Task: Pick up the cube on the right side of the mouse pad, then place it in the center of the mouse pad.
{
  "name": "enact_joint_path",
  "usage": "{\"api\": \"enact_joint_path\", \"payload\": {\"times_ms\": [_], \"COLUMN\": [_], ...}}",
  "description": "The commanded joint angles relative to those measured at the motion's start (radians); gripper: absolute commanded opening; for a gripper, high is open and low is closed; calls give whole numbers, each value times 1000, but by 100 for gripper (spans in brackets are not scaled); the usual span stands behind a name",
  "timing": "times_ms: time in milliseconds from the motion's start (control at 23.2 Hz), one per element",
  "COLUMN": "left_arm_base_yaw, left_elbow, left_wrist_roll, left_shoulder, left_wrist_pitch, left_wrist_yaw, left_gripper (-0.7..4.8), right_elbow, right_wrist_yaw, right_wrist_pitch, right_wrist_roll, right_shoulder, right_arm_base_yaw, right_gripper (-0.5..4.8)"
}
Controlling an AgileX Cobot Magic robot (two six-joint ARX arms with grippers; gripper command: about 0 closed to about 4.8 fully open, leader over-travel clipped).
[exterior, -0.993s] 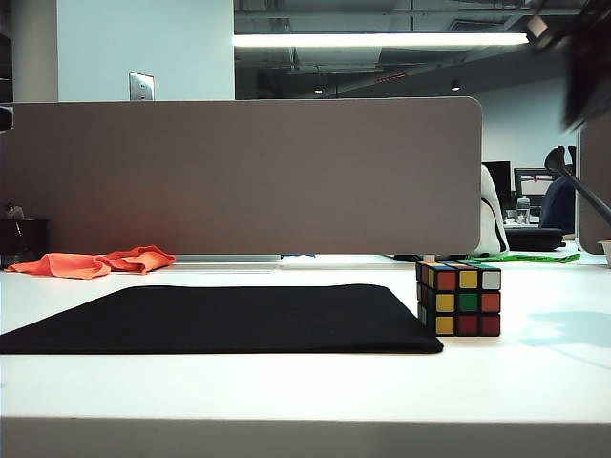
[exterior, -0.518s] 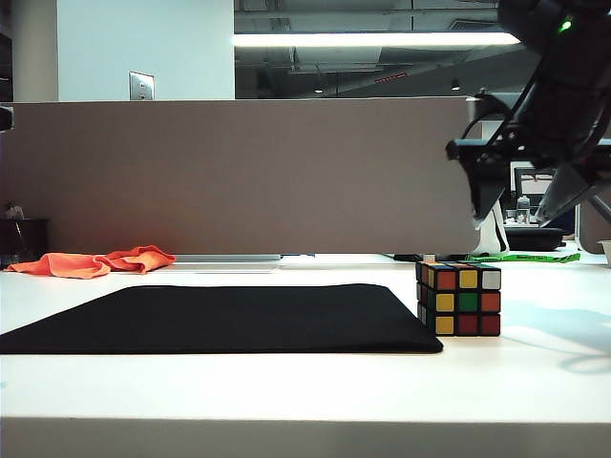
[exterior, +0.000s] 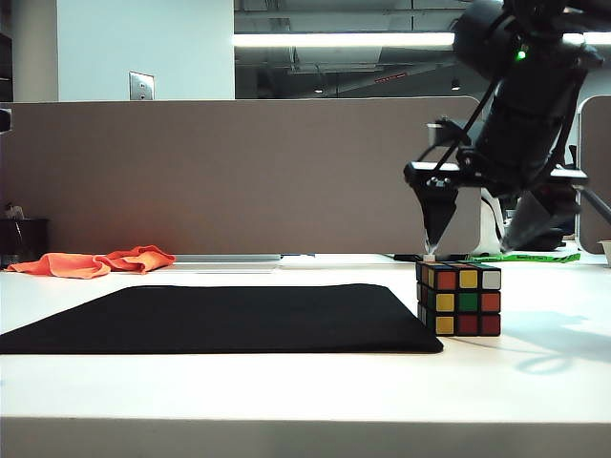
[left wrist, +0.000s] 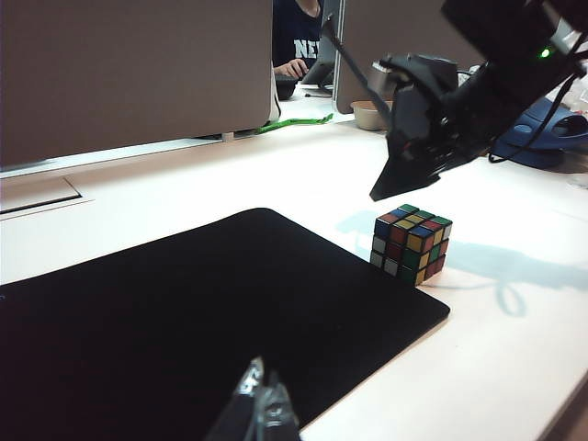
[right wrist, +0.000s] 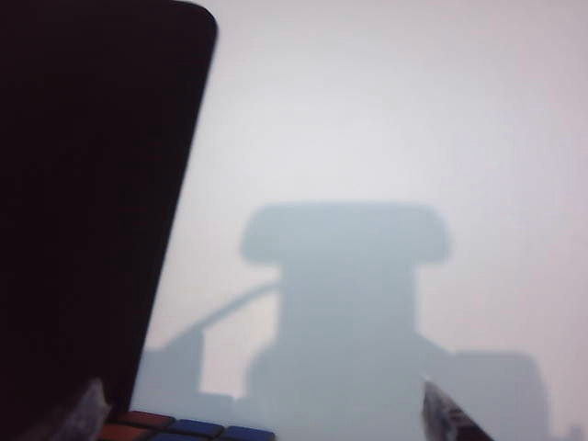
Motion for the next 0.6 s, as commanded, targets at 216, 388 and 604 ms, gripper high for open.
{"api": "enact_joint_path", "payload": {"times_ms": [216, 388, 604], "left_arm_base_yaw": [1, 1, 1], "left_elbow": [5, 5, 5], "left_wrist_roll": [-2, -16, -21], "left_shoulder": [1, 1, 1], "left_wrist_pitch": [0, 0, 0], "left_wrist_yaw": [-3, -3, -3], "left_gripper": [-6, -6, -6], "right_elbow": [6, 66, 90], "right_wrist_yaw": [-6, -5, 4], "right_wrist_pitch": [18, -34, -90], "right_wrist_roll": [54, 54, 54], "right_shoulder": [38, 100, 110], "right_arm_base_yaw": [31, 40, 42], "right_gripper": [474, 479, 479]}}
